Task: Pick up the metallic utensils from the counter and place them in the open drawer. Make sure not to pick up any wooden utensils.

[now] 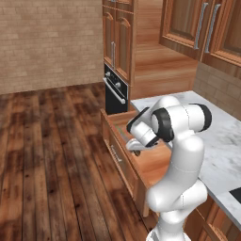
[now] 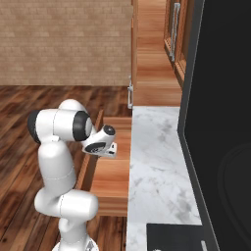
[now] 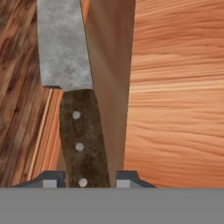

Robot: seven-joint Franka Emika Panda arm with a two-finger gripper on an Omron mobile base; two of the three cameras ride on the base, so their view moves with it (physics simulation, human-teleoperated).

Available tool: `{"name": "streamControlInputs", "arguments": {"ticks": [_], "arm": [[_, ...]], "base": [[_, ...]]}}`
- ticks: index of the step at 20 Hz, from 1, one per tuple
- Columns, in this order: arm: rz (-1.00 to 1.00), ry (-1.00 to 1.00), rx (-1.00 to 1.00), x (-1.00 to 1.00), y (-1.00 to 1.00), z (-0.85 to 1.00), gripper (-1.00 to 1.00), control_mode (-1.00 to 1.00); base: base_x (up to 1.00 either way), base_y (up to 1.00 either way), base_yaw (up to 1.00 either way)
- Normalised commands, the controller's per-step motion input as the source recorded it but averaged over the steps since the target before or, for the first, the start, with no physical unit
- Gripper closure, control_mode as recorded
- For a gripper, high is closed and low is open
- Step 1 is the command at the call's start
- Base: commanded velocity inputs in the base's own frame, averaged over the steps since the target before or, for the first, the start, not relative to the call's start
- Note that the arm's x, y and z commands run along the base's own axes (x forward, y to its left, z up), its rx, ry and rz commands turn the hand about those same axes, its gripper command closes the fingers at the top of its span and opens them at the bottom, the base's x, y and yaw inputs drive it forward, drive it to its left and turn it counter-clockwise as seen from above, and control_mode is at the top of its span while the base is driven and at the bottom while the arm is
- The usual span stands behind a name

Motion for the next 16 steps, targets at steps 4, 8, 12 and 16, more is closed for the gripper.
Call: {"name": "streamControlInputs", "arguments": {"ticks": [4,8,12,16], "arm": [[0.00,-0.01,0.00,0.00,0.35,-0.28,1.00,-1.00],[0.00,-0.04,0.00,0.00,0.30,-0.19,1.00,-1.00],[0.00,-0.03,0.00,0.15,0.08,-0.06,1.00,-1.00],[-0.03,-0.02,0.00,0.36,0.00,0.00,1.00,-1.00]], "base": [[0.00,0.00,0.00],[0.00,0.00,0.00],[0.00,0.00,0.00],[0.00,0.00,0.00]]}}
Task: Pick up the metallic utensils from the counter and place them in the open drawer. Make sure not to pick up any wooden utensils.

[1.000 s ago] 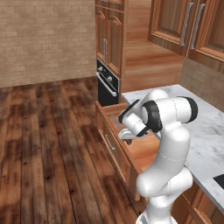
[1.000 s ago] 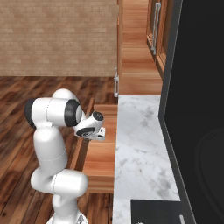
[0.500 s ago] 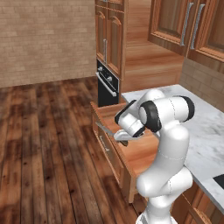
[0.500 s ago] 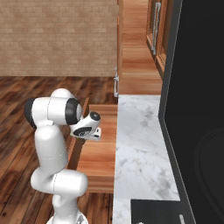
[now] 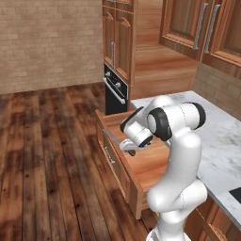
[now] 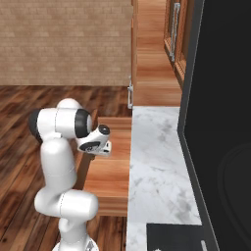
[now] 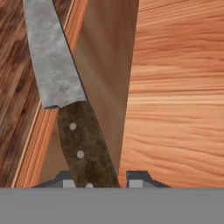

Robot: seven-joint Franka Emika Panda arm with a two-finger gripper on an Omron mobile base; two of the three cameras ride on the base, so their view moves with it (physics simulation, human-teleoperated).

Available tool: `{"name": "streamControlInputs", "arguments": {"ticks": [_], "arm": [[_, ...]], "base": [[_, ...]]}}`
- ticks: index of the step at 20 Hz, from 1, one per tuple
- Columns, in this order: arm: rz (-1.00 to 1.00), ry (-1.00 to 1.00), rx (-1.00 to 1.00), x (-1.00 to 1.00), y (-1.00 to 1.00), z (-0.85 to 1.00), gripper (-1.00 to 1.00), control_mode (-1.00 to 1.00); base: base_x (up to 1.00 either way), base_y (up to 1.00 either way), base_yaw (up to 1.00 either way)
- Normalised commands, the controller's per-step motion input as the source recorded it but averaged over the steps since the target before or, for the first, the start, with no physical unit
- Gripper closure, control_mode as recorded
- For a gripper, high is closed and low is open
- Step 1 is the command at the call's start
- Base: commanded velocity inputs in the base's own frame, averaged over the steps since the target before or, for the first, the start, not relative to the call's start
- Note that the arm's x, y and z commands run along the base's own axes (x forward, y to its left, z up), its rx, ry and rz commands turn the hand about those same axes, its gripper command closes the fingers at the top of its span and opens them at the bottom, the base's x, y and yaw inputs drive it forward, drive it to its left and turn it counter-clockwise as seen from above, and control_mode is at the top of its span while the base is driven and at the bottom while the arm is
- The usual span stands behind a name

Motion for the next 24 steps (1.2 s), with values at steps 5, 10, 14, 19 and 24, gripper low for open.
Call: {"name": "streamControlInputs", "arguments": {"ticks": [5,10,14,19,24], "arm": [[-0.14,-0.02,0.00,0.49,-0.16,-0.02,1.00,-1.00],[-0.22,0.00,0.01,0.24,-0.19,-0.22,1.00,-1.00],[-0.17,0.00,0.00,0.00,0.03,-0.54,1.00,-1.00],[-0.12,0.00,0.00,0.00,0.25,-0.56,1.00,-1.00],[-0.04,-0.08,0.05,0.00,0.35,-0.13,1.00,-1.00]], "base": [[0.00,0.00,0.00],[0.00,0.00,0.00],[0.00,0.00,0.00],[0.00,0.00,0.00],[0.00,0.00,0.00]]}}
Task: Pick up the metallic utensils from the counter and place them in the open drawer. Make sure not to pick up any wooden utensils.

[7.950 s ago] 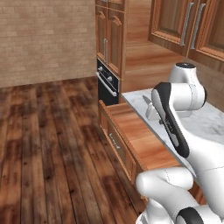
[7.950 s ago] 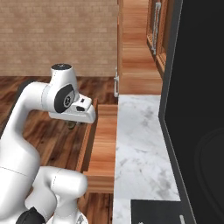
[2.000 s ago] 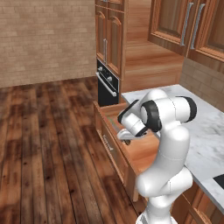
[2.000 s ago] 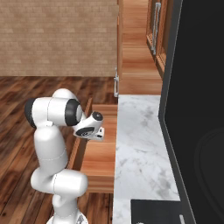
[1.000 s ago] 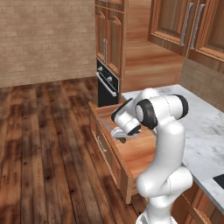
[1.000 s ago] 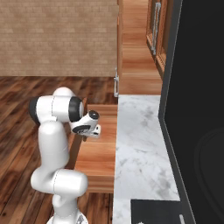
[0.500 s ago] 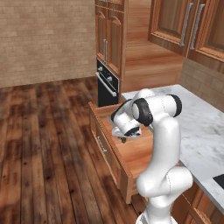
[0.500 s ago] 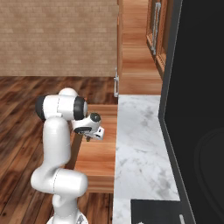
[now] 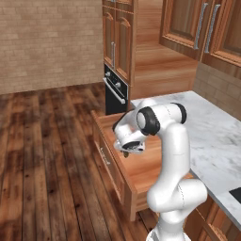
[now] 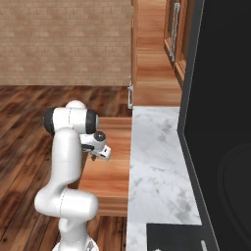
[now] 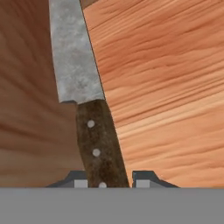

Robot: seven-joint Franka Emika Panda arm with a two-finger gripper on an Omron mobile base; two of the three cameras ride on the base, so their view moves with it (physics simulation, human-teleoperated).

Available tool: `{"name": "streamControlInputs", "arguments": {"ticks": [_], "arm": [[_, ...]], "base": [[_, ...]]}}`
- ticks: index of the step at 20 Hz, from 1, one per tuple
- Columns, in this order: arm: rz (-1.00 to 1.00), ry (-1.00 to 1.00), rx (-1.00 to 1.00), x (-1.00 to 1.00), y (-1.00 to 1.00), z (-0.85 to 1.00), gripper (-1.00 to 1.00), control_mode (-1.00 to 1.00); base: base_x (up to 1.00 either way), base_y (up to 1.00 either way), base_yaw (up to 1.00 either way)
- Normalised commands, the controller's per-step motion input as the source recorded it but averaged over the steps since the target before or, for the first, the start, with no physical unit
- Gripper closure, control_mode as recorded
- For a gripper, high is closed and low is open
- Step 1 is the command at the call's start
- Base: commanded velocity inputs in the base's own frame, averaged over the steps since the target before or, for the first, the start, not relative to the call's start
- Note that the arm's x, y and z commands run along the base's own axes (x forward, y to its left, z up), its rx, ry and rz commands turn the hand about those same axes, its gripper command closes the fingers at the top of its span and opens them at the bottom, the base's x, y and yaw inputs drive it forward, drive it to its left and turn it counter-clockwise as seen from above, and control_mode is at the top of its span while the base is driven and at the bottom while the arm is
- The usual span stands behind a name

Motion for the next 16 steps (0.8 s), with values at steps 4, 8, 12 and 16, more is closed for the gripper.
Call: {"name": "streamControlInputs", "arguments": {"ticks": [4,8,12,16], "arm": [[0.00,-0.10,0.09,-0.01,0.47,0.01,1.00,-1.00],[0.00,-0.08,0.20,-0.04,0.17,0.18,1.00,-1.00],[0.01,-0.02,0.23,-0.25,0.04,0.00,1.00,-1.00],[0.03,0.00,0.12,-0.26,0.23,-0.10,1.00,-1.00]], "base": [[0.00,0.00,0.00],[0.00,0.00,0.00],[0.00,0.00,0.00],[0.00,0.00,0.00]]}}
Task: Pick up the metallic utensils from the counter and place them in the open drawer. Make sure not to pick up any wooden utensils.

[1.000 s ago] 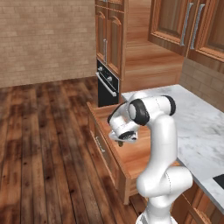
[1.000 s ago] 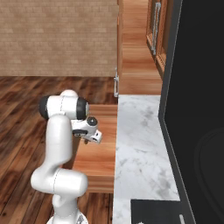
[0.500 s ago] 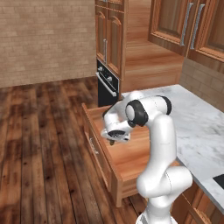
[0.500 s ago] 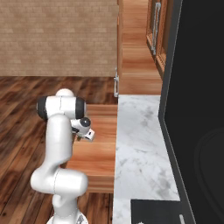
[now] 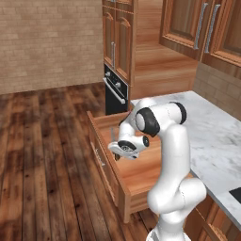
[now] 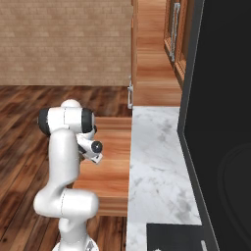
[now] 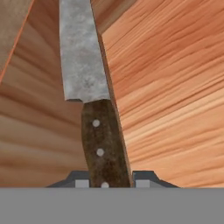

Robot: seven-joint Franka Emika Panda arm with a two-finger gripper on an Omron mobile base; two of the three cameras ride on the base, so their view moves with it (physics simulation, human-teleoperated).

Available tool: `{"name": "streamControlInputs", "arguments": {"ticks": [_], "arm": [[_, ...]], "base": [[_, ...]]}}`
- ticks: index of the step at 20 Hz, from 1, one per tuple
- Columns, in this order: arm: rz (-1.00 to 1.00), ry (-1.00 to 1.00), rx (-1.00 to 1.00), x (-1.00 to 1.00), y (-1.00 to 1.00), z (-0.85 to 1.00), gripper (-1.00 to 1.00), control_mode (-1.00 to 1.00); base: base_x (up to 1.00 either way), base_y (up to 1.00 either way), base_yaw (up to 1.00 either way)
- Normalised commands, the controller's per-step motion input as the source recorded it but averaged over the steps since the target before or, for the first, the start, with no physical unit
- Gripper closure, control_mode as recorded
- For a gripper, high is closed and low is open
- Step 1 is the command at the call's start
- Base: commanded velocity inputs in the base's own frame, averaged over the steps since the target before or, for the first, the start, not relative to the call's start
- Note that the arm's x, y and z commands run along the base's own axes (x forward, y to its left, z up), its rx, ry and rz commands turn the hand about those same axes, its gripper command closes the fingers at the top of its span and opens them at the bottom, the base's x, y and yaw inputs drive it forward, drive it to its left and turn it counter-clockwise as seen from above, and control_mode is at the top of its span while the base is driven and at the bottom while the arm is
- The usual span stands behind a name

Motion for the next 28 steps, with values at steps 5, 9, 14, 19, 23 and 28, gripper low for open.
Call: {"name": "streamControlInputs", "arguments": {"ticks": [5,9,14,19,23,28], "arm": [[0.04,0.00,0.06,-0.12,0.49,-0.03,1.00,-1.00],[0.03,0.00,0.02,-0.02,0.66,0.00,1.00,-1.00],[0.03,0.00,0.00,0.00,0.59,0.08,1.00,-1.00],[0.01,0.01,0.00,0.00,0.00,0.78,1.00,-1.00],[0.01,0.03,0.00,0.00,-0.45,1.00,1.00,-1.00],[0.00,0.04,-0.01,-0.15,-0.62,0.89,1.00,-1.00]], "base": [[0.00,0.00,0.00],[0.00,0.00,0.00],[0.00,0.00,0.00],[0.00,0.00,0.00],[0.00,0.00,0.00],[0.00,0.00,0.00]]}}
